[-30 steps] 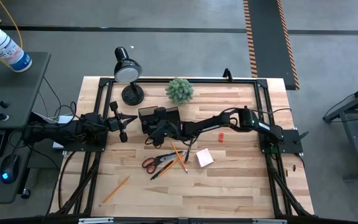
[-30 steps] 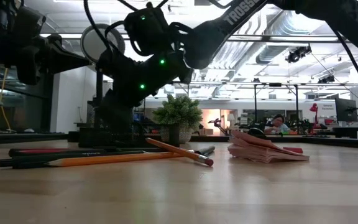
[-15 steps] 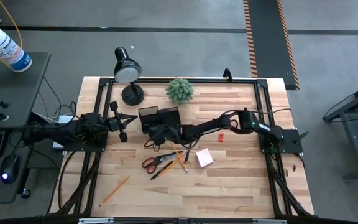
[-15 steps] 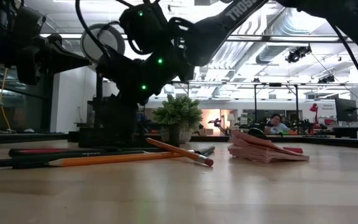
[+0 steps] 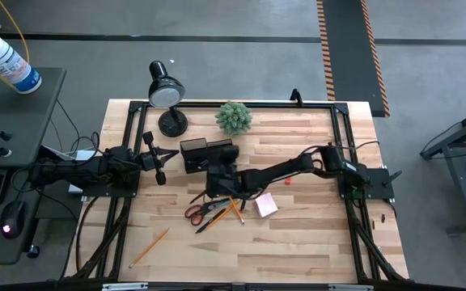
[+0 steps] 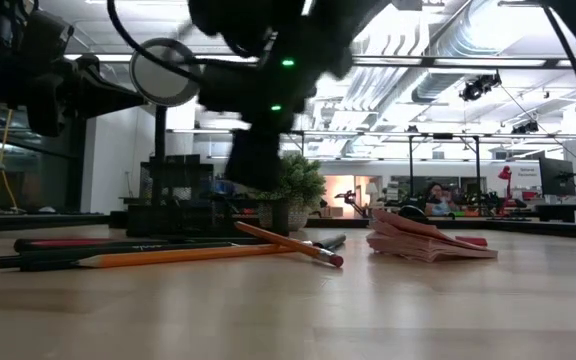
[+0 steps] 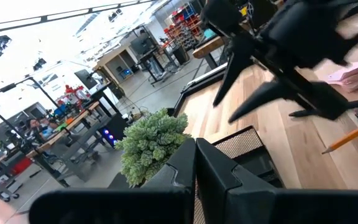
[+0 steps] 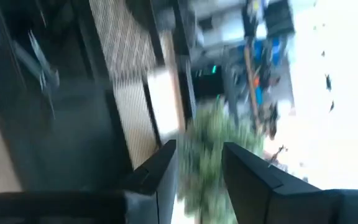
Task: Pick and place office supplies into organizer
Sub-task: Put the eraser into the desktop organizer
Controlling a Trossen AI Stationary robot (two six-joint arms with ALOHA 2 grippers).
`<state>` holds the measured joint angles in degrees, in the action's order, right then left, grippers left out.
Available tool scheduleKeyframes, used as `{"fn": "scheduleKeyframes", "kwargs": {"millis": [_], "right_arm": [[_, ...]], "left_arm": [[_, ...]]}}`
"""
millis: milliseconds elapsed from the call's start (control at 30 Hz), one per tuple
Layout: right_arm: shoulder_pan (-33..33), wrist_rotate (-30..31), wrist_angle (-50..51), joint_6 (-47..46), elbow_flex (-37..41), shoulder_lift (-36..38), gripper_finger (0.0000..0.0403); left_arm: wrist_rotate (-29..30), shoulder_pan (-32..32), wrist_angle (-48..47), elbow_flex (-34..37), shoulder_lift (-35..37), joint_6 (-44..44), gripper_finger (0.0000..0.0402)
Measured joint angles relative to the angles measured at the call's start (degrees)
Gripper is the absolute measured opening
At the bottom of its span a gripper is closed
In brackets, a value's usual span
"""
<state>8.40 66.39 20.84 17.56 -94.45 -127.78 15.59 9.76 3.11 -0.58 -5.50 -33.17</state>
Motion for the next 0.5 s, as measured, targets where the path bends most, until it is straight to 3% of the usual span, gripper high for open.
{"fn": "scheduleKeyframes", "kwargs": {"millis": [200, 333, 500], "right_arm": [[1.6, -1.0, 34.2, -38.6, 0.0, 2.8, 0.0116], [3.9, -1.8, 51.0, -61.5, 0.0, 2.9, 0.0111], [6.8, -6.5, 55.7, -71.3, 0.6, 3.0, 0.0103]], "left_arm": [[-0.2, 0.0, 0.0, 0.0, 0.0, 0.2, 0.0001], [-0.2, 0.0, 0.0, 0.0, 0.0, 0.4, 0.0001], [-0.2, 0.0, 0.0, 0.0, 0.0, 0.6, 0.0001]]}}
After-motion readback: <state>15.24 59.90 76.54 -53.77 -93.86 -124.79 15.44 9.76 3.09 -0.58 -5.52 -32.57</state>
